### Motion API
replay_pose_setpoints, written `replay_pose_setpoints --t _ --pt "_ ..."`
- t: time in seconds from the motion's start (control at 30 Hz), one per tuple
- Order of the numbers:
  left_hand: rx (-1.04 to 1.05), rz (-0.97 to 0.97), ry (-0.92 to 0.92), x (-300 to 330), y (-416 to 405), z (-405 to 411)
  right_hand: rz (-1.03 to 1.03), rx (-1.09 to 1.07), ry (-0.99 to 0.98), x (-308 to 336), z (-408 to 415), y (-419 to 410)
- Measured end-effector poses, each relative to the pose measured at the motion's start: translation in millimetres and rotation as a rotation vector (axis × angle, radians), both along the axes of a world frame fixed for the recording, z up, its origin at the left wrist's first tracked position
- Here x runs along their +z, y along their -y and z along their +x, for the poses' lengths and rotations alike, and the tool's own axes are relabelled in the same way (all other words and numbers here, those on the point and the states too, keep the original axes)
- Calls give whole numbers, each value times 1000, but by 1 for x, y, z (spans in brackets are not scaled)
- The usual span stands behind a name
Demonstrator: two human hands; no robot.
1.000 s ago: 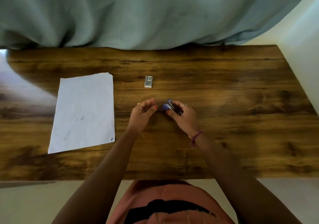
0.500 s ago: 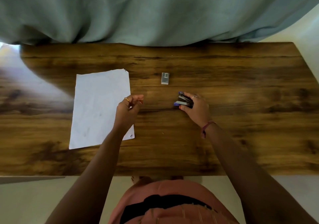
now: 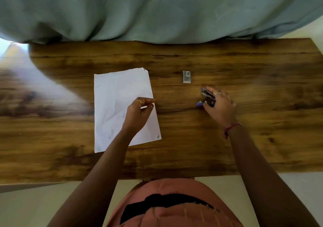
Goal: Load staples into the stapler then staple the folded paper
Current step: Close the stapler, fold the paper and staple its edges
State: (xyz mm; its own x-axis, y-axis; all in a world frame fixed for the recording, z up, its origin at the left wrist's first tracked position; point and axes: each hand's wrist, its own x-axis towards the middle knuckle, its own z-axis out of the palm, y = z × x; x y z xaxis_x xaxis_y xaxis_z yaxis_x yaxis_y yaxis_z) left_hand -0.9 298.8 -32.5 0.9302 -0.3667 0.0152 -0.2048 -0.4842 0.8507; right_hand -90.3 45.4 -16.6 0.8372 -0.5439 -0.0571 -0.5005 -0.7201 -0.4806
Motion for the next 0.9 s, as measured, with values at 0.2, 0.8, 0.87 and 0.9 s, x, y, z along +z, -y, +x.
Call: replay_pose_setpoints --t 0.2,0.8,0.87,0.9 --pt "-46 50 103 3 -17 6 92 75 322 4 -1 -33" --pt "-158 779 118 -43 -29 10 287 272 124 -30 26 -104" --pt "-177 782 105 -42 -22 6 291 268 118 -28 29 -95" --pt "-188 786 101 -42 -18 4 295 263 108 -27 31 -91"
